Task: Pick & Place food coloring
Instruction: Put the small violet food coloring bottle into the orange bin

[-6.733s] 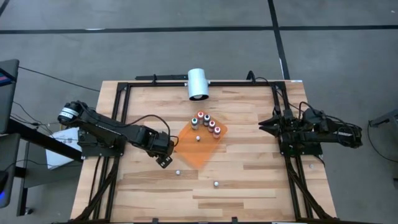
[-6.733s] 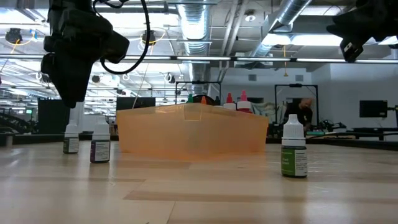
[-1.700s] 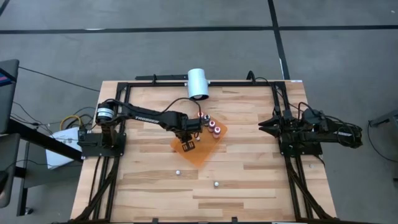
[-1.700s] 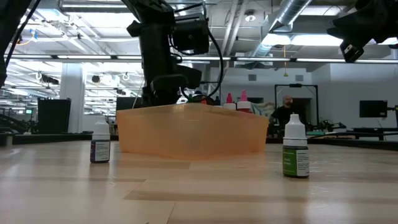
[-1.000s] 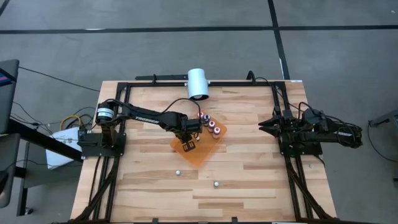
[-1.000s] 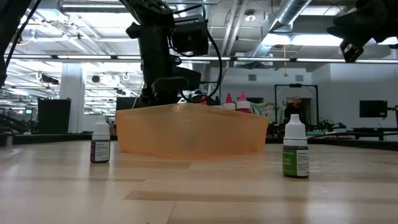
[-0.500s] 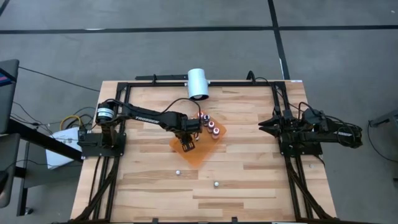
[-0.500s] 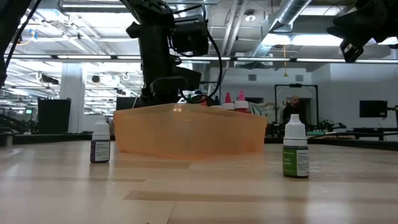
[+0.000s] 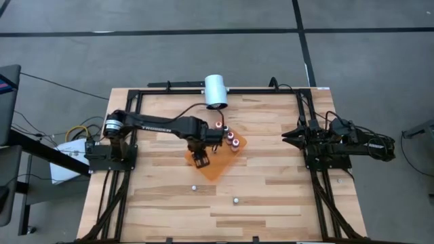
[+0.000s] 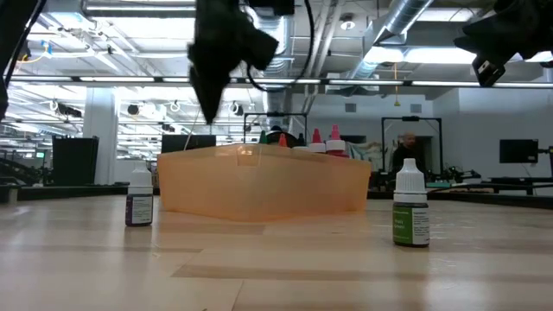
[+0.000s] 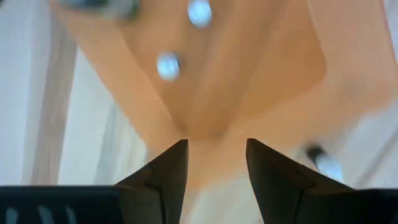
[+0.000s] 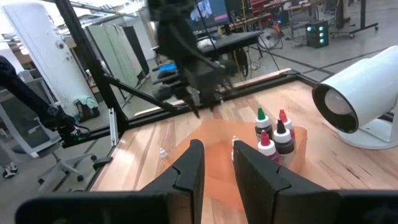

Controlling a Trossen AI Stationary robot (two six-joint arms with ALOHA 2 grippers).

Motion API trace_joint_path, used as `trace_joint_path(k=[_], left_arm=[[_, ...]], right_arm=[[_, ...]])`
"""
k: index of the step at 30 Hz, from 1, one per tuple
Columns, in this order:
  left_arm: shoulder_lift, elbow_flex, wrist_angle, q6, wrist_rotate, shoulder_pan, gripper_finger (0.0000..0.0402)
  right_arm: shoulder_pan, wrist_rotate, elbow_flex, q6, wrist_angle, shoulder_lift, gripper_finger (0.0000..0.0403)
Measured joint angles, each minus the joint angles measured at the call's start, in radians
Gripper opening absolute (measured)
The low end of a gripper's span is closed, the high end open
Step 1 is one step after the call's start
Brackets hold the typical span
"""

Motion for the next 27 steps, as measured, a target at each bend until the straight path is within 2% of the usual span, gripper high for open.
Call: trace_joint_path(k=[6,12,16,27], left_arm=[[-0.008,0.073,-0.174,-0.178,0.000,-0.107,0.0155],[-0.012,0.074,-0.177,-0.327,-0.001,-0.221,0.0155],[-0.011,0.074,-0.173,-0.446,-0.044,-0.287,0.0155],[0.016,0.073,-0.078,-0.687,-0.034,-0.369,0.0155]], right_arm=[[0.000,0.000,0.000,0.000,-0.005,0.000,0.0075],[0.000,0.000,0.000,0.000,-0.007,0.000,0.0075],[0.000,0.000,0.000,0.000,-0.007,0.000,0.0075],[0.000,0.000,0.000,0.000,-0.005,0.000,0.0075]])
